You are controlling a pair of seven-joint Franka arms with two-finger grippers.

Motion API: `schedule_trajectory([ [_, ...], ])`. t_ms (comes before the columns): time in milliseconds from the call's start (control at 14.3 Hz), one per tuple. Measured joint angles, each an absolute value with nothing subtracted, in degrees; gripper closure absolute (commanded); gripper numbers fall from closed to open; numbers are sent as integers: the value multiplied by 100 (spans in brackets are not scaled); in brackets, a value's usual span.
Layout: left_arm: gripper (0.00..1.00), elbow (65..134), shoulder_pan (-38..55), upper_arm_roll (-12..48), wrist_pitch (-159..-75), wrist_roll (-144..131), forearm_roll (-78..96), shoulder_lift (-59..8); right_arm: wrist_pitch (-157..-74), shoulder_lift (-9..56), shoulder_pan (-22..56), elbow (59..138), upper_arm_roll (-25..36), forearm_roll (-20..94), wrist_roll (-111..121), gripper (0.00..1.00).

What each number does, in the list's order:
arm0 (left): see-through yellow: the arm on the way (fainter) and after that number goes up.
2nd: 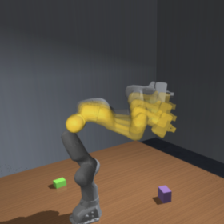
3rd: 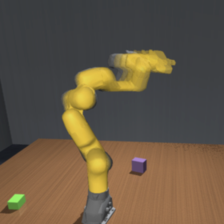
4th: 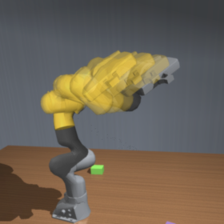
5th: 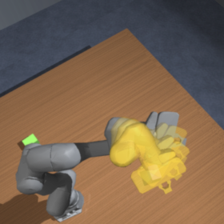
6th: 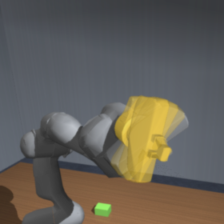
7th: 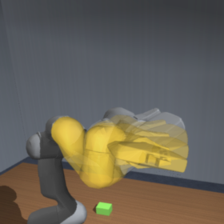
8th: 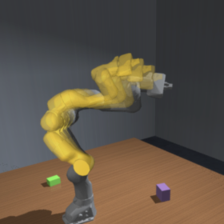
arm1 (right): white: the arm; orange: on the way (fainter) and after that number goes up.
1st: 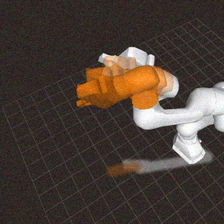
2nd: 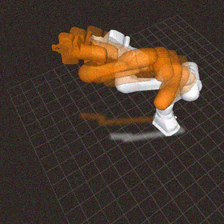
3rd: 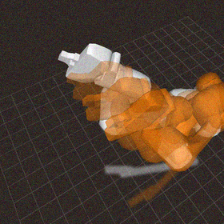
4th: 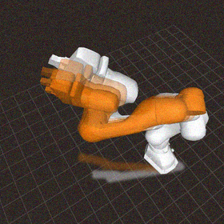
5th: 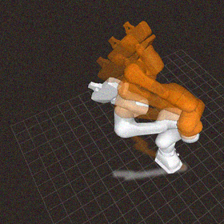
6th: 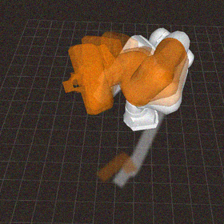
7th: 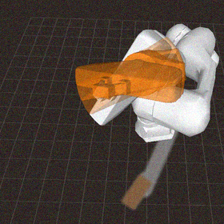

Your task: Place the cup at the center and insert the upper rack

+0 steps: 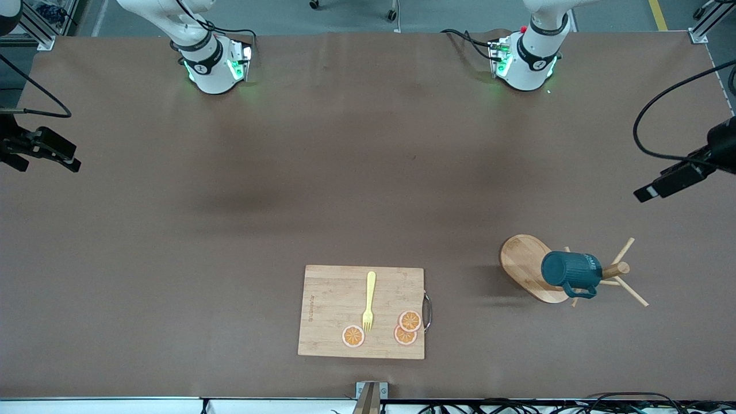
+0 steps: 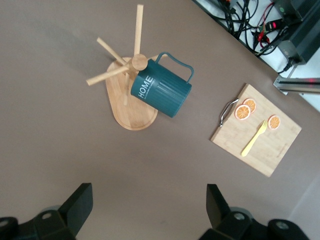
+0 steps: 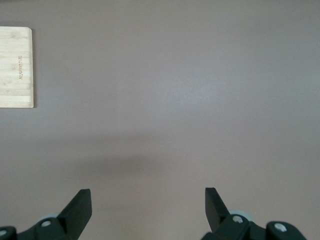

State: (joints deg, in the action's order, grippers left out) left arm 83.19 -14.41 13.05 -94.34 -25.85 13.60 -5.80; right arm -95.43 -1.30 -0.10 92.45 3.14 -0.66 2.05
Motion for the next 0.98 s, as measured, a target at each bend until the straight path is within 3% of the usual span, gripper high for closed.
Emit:
schedule_trajectory([
  [976,0,8376,-1436,1375,-9095,190,701,-254,-9547,-130,-11,9245,315,-66,204,0],
])
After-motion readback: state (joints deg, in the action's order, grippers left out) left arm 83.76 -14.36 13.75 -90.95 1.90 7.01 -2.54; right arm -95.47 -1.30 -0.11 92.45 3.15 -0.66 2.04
